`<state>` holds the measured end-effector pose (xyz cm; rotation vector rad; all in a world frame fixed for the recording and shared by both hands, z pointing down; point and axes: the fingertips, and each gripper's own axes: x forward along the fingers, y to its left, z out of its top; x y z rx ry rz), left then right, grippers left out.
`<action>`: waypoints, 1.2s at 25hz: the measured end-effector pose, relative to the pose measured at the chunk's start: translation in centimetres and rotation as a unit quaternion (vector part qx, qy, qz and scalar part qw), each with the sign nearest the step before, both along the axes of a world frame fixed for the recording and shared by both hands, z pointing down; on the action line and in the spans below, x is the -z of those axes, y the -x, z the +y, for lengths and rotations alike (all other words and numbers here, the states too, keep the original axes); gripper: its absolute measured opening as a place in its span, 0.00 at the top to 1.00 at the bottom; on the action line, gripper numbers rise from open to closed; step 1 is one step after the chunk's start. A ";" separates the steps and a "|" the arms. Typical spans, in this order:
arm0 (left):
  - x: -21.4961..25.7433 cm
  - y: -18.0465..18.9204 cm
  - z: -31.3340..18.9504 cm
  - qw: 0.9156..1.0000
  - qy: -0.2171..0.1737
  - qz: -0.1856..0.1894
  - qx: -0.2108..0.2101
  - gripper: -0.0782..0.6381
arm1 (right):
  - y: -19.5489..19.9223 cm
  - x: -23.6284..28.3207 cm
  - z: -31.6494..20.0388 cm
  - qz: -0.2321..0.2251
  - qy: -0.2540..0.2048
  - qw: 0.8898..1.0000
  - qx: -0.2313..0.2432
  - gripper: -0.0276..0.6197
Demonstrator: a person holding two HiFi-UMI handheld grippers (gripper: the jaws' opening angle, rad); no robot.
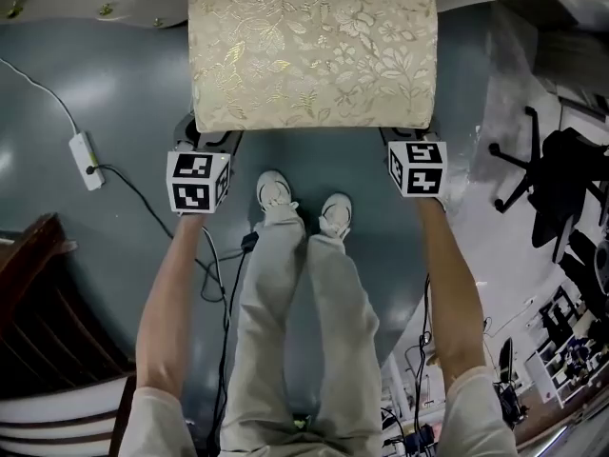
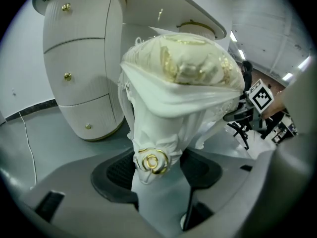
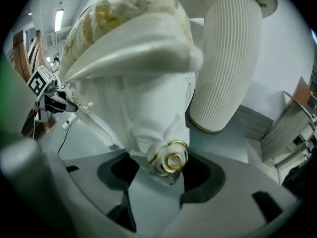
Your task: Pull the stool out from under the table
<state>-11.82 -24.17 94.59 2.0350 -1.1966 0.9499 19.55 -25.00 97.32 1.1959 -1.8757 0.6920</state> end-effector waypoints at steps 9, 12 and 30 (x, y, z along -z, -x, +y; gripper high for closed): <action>-0.1 0.2 -0.3 1.000 0.005 -0.012 0.000 0.51 | 0.1 -0.1 0.0 -0.005 -0.009 1.000 -0.004 0.57; -0.3 0.2 0.1 1.000 0.008 -0.012 0.000 0.51 | 0.1 -0.1 0.0 -0.006 -0.013 1.000 -0.002 0.57; 0.0 0.5 0.0 1.000 -0.014 -0.017 0.008 0.51 | 0.4 -0.2 0.4 -0.023 -0.019 1.000 -0.009 0.57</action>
